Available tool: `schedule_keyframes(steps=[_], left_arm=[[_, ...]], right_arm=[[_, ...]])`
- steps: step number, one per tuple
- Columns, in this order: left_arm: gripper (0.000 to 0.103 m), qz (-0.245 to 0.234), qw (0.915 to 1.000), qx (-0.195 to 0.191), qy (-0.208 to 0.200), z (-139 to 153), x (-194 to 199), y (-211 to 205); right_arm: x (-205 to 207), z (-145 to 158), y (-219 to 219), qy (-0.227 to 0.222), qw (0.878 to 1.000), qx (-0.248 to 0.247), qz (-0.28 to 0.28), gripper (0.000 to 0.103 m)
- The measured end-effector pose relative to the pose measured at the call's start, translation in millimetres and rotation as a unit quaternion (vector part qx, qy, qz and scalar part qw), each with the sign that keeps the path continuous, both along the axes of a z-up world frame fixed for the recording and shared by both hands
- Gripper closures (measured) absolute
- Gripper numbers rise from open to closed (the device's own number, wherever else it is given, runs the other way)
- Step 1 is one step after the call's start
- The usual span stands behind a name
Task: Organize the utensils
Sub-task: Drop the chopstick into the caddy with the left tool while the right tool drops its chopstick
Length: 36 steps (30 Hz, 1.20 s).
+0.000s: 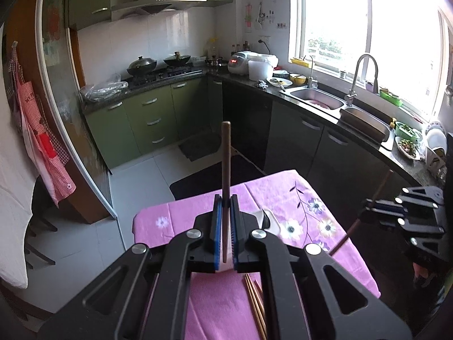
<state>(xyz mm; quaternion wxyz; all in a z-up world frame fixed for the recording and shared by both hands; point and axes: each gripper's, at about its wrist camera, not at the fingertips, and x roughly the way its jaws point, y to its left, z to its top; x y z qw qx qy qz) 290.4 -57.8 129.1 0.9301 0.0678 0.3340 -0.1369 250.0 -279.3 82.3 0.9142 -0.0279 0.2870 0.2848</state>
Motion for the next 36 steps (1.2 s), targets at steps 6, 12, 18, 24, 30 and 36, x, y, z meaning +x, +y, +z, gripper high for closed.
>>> schedule_keyframes(steps=[6,12,18,24,30,36], left_arm=[[0.097,0.01,0.9998,0.004,0.019,-19,30,-6],[0.097,0.01,0.9991,0.004,0.042,-48,47,-10],[0.095,0.015,0.9984,0.026,0.048,-77,39,-9],[0.082,0.029,0.9989,0.01,0.037,-85,10,11],[0.079,0.024,0.9991,0.009,0.034,-95,-23,21],[0.079,0.016,0.9986,0.003,0.05,-104,-38,27]], right_arm=[[8,7,-8,-0.002,1.0,0.009,-0.004,0.096],[19,18,-6,-0.004,1.0,0.019,-0.004,0.096],[40,32,-2,-0.003,0.999,0.039,-0.01,0.096],[69,43,5,-0.017,0.998,0.054,-0.038,0.096],[114,24,20,-0.001,0.997,0.052,-0.06,0.096],[145,-20,40,0.033,0.997,0.03,-0.066,0.096]])
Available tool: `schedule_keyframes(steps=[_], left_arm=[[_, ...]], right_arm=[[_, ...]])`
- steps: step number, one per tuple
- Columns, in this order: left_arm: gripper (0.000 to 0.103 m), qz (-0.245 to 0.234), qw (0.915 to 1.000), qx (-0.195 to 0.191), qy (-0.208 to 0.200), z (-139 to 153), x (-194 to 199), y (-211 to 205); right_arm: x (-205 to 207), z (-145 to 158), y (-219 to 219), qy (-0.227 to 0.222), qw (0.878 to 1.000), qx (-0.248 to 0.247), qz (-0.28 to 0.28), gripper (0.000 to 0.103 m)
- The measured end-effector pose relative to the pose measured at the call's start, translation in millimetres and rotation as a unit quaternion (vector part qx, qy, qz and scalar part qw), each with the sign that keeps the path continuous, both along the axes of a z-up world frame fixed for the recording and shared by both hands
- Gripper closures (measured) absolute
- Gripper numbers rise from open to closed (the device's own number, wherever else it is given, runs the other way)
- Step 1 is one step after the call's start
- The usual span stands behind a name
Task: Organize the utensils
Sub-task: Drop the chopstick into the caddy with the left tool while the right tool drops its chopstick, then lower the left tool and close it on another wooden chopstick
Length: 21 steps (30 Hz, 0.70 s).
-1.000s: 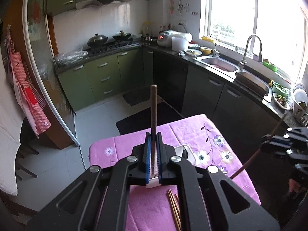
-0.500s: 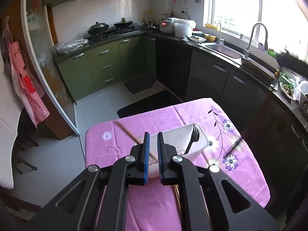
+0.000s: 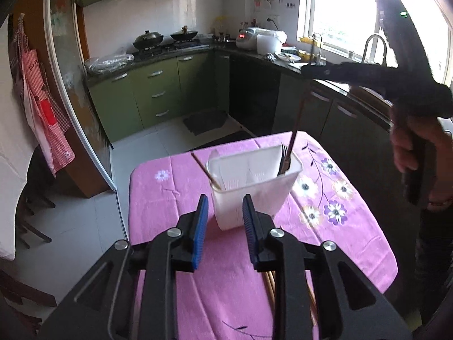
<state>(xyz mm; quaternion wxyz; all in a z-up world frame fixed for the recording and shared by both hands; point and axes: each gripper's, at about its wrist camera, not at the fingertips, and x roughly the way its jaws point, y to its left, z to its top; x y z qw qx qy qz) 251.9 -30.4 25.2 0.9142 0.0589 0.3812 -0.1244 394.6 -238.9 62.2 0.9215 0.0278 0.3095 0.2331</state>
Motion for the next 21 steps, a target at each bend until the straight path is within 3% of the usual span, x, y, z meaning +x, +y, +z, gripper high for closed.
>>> schedule_keyframes(steps=[7,12,17,21], left_arm=[[0.079,-0.004,0.9998,-0.006,0.02,-12,-6,-2],[0.079,-0.012,0.9994,-0.006,0.033,-22,-13,-10],[0.077,-0.02,0.9979,-0.014,0.06,-43,-17,-16],[0.069,-0.02,0.9943,-0.016,0.104,-77,-15,-22]], right_arm=[[10,-26,12,0.016,1.0,-0.024,0.005,0.096],[-8,-20,6,-0.002,1.0,-0.026,0.006,0.095],[-58,-11,-12,-0.024,0.999,-0.014,0.018,0.091],[-110,-31,-31,-0.028,0.999,-0.025,0.021,0.086]])
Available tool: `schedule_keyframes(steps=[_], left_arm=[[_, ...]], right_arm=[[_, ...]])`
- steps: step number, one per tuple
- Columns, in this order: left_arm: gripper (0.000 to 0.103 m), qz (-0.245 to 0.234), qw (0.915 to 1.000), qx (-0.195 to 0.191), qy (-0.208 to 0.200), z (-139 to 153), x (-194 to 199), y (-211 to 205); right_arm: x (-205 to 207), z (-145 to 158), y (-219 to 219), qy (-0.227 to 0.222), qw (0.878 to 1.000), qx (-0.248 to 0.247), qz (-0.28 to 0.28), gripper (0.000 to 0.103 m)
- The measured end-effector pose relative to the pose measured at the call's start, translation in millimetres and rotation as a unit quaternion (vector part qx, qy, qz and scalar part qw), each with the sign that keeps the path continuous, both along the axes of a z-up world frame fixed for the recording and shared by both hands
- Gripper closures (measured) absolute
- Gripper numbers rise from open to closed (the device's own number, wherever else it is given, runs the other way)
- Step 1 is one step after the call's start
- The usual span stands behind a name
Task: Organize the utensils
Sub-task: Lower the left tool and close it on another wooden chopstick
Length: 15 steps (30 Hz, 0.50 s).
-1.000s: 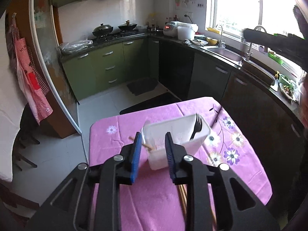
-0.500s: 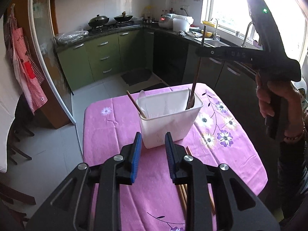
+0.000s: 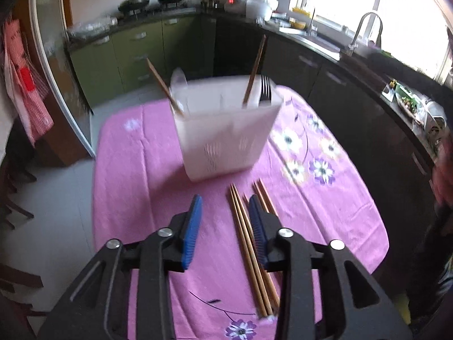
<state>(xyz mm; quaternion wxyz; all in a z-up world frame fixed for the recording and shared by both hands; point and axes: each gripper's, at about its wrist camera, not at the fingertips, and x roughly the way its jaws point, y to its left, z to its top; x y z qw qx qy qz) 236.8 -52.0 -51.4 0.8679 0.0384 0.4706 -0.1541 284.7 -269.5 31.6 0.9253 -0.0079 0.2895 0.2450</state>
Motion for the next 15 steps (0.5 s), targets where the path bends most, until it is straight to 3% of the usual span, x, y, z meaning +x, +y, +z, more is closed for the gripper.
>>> schedule_keyframes(steps=[7,10,15], left_arm=[[0.07,0.005,0.9964,0.02,0.082,-71,16,-16],[0.083,0.014,0.9924,0.019,0.121,-97,28,-18],[0.084,0.026,0.9878,0.02,0.152,-122,46,-21]], right_arm=[[-53,-95,-31,0.073,0.996,-0.024,-0.036,0.081],[-59,-130,-41,0.108,0.993,-0.023,-0.047,0.081],[-61,-167,-51,0.148,0.988,-0.005,-0.048,0.081]])
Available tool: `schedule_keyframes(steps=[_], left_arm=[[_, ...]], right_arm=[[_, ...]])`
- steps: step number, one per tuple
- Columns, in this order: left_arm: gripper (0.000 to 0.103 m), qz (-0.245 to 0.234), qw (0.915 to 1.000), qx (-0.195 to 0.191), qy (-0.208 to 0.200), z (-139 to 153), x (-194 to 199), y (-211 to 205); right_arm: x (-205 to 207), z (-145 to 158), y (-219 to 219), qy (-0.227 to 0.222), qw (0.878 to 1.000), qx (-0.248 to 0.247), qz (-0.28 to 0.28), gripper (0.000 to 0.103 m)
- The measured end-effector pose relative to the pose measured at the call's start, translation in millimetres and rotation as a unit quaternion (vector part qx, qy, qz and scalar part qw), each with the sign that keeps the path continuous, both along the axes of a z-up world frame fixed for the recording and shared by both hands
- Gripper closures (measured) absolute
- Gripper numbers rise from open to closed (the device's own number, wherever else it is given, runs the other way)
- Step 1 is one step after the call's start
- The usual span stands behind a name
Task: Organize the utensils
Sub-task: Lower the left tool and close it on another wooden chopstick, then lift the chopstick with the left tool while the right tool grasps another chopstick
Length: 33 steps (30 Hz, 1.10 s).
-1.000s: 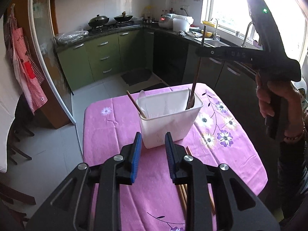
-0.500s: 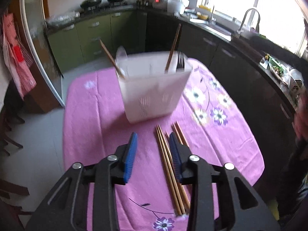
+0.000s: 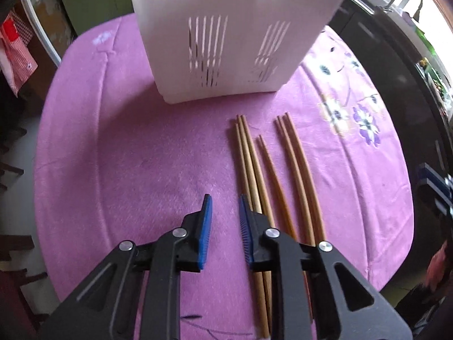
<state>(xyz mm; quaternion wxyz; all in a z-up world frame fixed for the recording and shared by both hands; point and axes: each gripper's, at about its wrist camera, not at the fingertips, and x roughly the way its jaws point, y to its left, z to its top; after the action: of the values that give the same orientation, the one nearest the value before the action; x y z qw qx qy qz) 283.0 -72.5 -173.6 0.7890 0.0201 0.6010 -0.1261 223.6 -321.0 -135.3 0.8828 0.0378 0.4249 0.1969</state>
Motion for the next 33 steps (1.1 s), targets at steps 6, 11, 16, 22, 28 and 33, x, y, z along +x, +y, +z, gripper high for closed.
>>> schedule_keyframes(steps=[6,11,16,22,28,33], left_arm=[[0.084,-0.006,0.9999,-0.001,0.01,-4,5,-5],[0.084,-0.018,0.9997,0.011,0.009,-4,5,-12],[0.084,-0.024,0.9994,0.02,0.014,-9,7,-20],[0.084,-0.026,0.9987,0.041,0.012,-15,16,-43],[0.095,-0.019,0.9981,0.058,0.012,-18,24,-53],[0.098,-0.01,0.9986,0.049,0.016,-17,28,-43]], right_arm=[[6,-12,1,0.018,1.0,0.008,0.004,0.082],[10,-16,0,0.026,1.0,0.013,0.004,0.081],[13,-19,1,0.032,0.999,0.016,0.008,0.081],[14,-20,0,0.033,0.999,0.015,0.006,0.079],[14,-21,1,0.033,0.999,0.015,0.01,0.078],[14,-23,-2,0.035,0.999,0.016,0.007,0.078]])
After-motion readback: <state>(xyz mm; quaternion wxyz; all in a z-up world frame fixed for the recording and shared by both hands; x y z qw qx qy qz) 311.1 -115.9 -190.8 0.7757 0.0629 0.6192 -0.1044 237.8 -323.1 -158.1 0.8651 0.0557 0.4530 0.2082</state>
